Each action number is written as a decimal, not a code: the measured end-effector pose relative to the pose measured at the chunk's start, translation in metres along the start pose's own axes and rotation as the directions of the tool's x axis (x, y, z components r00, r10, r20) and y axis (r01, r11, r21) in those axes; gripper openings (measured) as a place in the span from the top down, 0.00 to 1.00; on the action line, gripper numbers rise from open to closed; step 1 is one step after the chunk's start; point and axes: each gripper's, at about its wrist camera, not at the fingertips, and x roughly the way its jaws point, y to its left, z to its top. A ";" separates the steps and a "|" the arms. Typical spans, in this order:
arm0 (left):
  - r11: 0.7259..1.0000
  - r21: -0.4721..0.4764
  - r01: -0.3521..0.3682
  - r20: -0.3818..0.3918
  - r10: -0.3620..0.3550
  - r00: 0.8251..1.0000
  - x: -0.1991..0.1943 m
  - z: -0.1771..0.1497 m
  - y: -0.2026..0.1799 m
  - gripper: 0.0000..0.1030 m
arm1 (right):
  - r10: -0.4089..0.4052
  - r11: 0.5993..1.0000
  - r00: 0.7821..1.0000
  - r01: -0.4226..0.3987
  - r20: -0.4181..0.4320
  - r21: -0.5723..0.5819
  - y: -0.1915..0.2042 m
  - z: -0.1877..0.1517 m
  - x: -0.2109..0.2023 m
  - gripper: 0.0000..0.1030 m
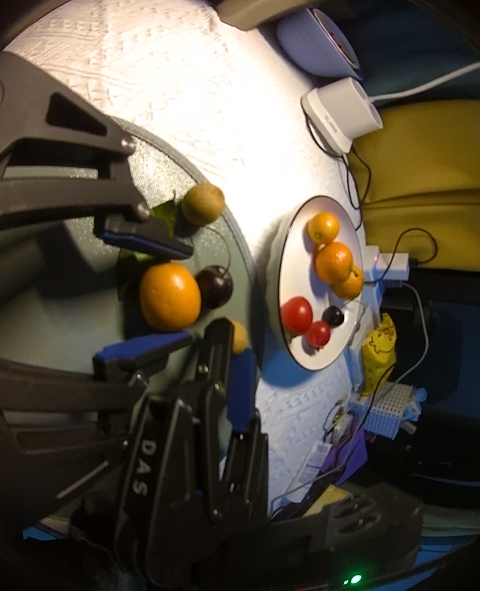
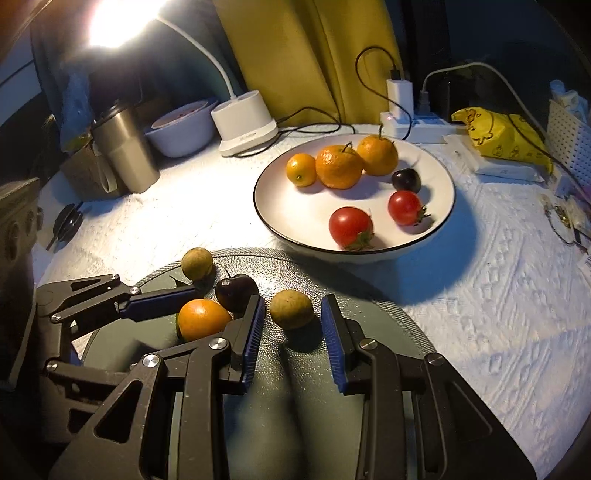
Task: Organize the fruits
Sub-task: 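Grasp an orange with the left tool while the right tool grasps a small yellow fruit, then carry the orange and yellow fruit onto the white plate and open both tools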
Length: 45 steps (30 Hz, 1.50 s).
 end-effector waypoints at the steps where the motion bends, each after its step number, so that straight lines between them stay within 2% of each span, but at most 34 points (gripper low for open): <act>1: 1.000 0.002 0.001 0.002 -0.001 1.000 0.000 0.000 0.000 0.61 | 0.001 1.000 1.000 -0.001 -0.006 -0.001 0.000 0.000 0.002 0.67; 10: 1.000 0.005 0.002 0.008 -0.002 1.000 -0.003 0.001 -0.001 0.61 | 0.007 1.000 1.000 -0.007 -0.023 -0.002 -0.001 0.002 0.009 0.68; 13: 1.000 0.010 -0.002 0.013 0.002 1.000 -0.007 0.000 -0.003 0.61 | 0.010 1.000 1.000 -0.010 -0.024 -0.008 0.000 0.002 0.008 0.73; 25: 1.000 0.023 -0.015 0.039 0.014 0.999 -0.017 0.005 -0.008 0.61 | 0.009 1.000 1.000 -0.009 0.017 -0.006 -0.002 -0.001 -0.010 0.73; 45: 0.999 0.019 -0.032 0.082 0.031 0.996 -0.015 0.040 0.006 0.61 | -0.007 1.000 0.998 0.006 0.070 0.015 -0.018 0.014 -0.023 0.73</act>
